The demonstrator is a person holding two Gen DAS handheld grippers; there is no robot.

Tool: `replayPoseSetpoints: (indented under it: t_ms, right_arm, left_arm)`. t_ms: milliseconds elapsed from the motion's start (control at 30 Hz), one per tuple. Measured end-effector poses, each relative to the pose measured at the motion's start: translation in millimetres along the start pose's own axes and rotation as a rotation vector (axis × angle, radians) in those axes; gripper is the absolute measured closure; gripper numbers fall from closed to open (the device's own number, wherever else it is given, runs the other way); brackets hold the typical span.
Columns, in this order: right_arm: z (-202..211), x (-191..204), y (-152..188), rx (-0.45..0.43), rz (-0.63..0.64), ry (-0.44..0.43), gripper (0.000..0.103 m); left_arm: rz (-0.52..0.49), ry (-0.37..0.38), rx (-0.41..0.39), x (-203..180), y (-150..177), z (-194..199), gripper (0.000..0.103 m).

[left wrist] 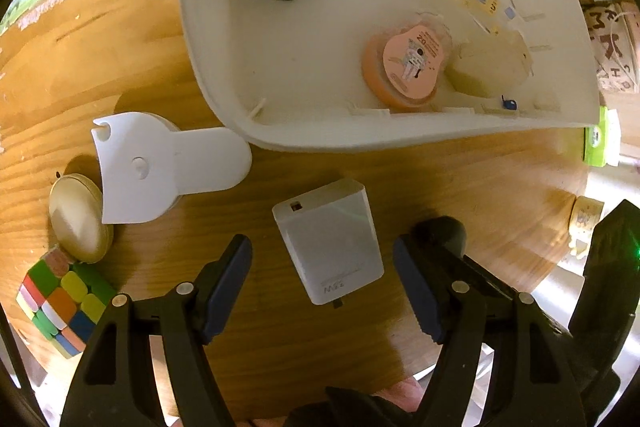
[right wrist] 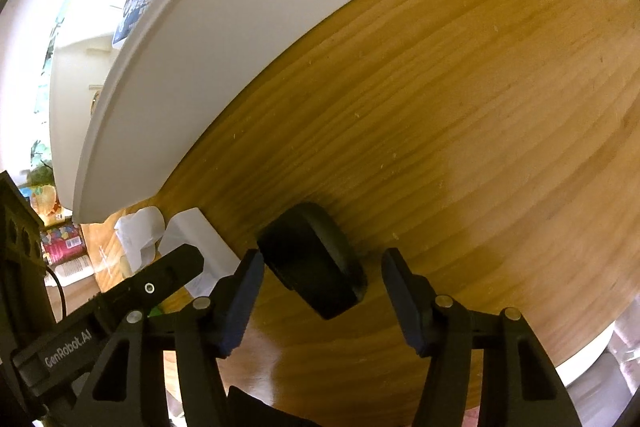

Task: Organize rigid objects
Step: 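Close the left tool on the white charger while the right tool grips the black adapter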

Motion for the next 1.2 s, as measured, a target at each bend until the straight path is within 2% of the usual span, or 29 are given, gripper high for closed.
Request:
replayPoseSetpoints:
  t_ms: [200,333,567,867,1200]
  right_arm:
    - [-6,3,-1,0.019,0.01,-0.009,0.041]
    - [-4,-2,-1,0.041,0.016,-0.015,0.044]
    - [-2,-3,-1,0.05,0.036,-0.012,0.046]
    - [-5,-1,1,0.066,0.067,-0.026,0.056]
    - [-1,-4,1,0.059,0.103,-0.034,0.058]
  left_arm:
    - [0.041,0.026,0.046,5,-2,-8,0.029]
    - [0.056,0.028,0.086,7,3,-14,0.037]
    - [0.068,0.029,0.092,-1,4,-16,0.047]
    - [0.106,0.034,0.109,5,5,-13,0.048]
    - [0.15,0.017,0.113,24,19,-10,0.048]
Point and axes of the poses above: each gripper's, at about its wrist camera, not at the fingertips, and z roughly against the way its jaws point, x to its left, y to its underside, the point moved 3 cm from there along -z, roughly the way its jaws point, and after that the axes turned 14 degrees about -y, right-handed, at the moved point
